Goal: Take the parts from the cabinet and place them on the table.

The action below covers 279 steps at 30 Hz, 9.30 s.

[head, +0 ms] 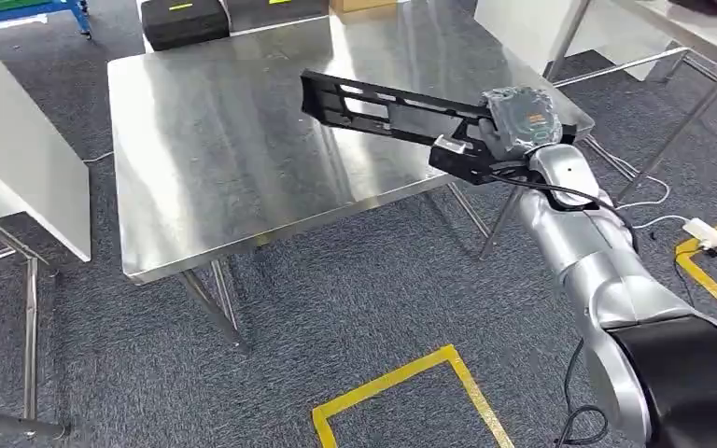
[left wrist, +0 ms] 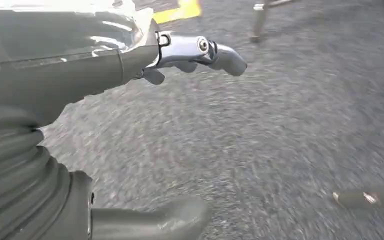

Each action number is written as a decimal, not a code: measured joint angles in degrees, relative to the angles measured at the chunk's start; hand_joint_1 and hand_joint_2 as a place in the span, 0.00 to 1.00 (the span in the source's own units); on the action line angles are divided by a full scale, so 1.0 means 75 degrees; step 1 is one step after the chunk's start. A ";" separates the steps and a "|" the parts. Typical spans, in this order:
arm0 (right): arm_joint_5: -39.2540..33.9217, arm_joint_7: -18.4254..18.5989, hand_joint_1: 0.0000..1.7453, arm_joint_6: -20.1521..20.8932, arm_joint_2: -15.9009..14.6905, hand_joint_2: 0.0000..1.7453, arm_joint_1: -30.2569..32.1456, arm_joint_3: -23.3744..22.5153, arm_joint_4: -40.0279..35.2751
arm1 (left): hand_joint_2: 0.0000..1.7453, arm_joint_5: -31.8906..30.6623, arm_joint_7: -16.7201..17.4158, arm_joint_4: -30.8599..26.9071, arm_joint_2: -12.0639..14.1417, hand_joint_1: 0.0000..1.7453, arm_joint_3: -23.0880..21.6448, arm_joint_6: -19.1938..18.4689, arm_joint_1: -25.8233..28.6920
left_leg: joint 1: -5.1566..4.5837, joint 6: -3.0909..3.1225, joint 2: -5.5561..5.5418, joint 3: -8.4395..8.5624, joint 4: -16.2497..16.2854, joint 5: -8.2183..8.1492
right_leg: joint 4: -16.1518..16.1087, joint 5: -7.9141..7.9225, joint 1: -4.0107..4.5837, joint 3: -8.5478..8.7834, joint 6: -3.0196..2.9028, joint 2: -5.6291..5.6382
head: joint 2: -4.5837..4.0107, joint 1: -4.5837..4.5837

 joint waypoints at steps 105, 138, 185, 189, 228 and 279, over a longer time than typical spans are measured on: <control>0.0685 -0.0324 1.00 -0.0096 -0.0148 1.00 0.0084 -0.0629 0.0659 | 1.00 -0.0469 0.1072 0.0003 0.0070 0.00 0.0274 -0.0611 0.0003 | 0.0124 -0.0445 0.0526 -0.1149 0.2331 -0.1085 | -0.1257 0.0194 -0.0112 0.0857 -0.0339 0.0012 | 0.0000 -0.0154; 0.0906 -0.0394 0.00 -0.0175 -0.0524 0.00 0.0322 -0.0746 0.0673 | 0.00 -0.0507 -0.0129 -0.0003 -0.0020 0.00 0.0475 -0.0136 -0.0023 | -0.0089 0.0052 0.0506 0.0824 -0.0254 -0.0756 | -0.1500 0.0969 0.0037 0.0244 -0.0171 0.0091 | 0.0000 -0.0067; 0.1576 0.3039 0.00 -0.1911 -0.3719 0.00 -0.0405 -0.1971 0.0775 | 0.00 -0.0277 0.0332 0.0000 -0.0361 0.00 0.1160 -0.0128 0.0034 | -0.0156 0.0031 0.0534 0.0881 -0.0245 -0.0746 | -0.1513 0.0975 0.0013 0.0287 -0.0186 0.0101 | 0.0000 -0.0070; 0.0947 0.2106 0.00 -0.2183 -0.4255 0.00 0.1597 -0.3038 -0.0565 | 0.00 -0.0166 0.0428 0.0006 -0.0583 0.00 0.1262 -0.0090 0.0040 | -0.0108 0.0055 0.0438 0.0926 -0.0250 -0.0784 | -0.1530 0.0923 0.0038 0.0409 -0.0135 0.0008 | 0.0000 -0.0061; 0.1087 -0.0417 0.00 0.0432 0.1507 0.00 0.7990 -1.2543 0.1291 | 0.00 -0.1638 0.1675 0.0015 -0.0382 0.00 0.0725 -0.0472 0.0015 | -0.0054 -0.0046 0.0478 0.1086 -0.0271 -0.0923 | -0.1527 0.0781 0.0089 0.0528 -0.0210 0.0057 | 0.0000 -0.0067; 0.1676 0.0029 0.00 0.1693 0.1912 0.00 0.7823 -1.2129 0.1789 | 0.00 -0.1702 0.1687 0.0017 -0.0032 0.00 0.0685 -0.0428 0.0023 | -0.0028 -0.0101 0.0069 0.1155 -0.0250 -0.0921 | -0.1418 0.0338 -0.0110 0.0925 0.0013 0.0257 | 0.0000 0.0020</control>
